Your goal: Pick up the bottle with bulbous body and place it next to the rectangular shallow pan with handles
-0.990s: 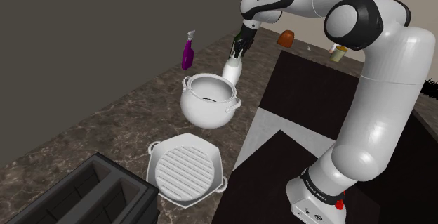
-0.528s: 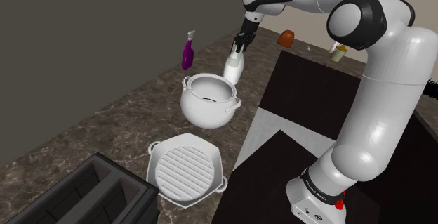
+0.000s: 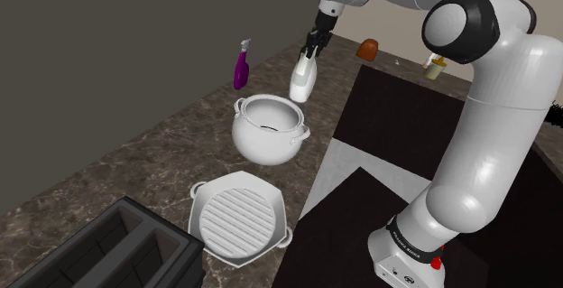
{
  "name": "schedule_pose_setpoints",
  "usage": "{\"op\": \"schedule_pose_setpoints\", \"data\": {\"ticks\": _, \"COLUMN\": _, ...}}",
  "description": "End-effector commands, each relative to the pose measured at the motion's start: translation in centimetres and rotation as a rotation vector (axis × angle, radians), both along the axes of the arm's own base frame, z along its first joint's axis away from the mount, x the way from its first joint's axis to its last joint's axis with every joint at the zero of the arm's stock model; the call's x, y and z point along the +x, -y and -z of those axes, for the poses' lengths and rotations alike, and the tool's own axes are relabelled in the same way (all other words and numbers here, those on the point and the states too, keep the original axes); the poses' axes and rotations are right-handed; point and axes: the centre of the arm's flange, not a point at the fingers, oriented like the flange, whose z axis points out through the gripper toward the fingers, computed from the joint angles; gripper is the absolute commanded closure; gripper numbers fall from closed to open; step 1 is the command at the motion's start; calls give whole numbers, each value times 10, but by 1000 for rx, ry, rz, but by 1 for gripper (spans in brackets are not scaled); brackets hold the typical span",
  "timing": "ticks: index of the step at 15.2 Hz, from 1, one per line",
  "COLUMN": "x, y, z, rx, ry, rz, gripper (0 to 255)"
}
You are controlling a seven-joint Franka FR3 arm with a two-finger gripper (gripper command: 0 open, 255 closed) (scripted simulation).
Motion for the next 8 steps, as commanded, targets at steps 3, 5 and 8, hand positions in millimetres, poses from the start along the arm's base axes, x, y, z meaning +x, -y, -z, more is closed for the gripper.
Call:
{"op": "schedule_pose_setpoints", "data": {"ticks": 3, "x": 0, "y": -1, "z": -21, "rx": 0, "ry": 0, "rz": 0, "gripper": 255}}
{"op": "schedule_pose_setpoints", "data": {"ticks": 5, "x": 0, "y": -1, "z": -31, "rx": 0, "ry": 0, "rz": 0, "gripper": 255}}
{"op": "schedule_pose_setpoints", "data": {"ticks": 8, "x": -7, "y": -11, "z": -41, "rx": 0, "ry": 0, "rz": 0, "gripper": 255}}
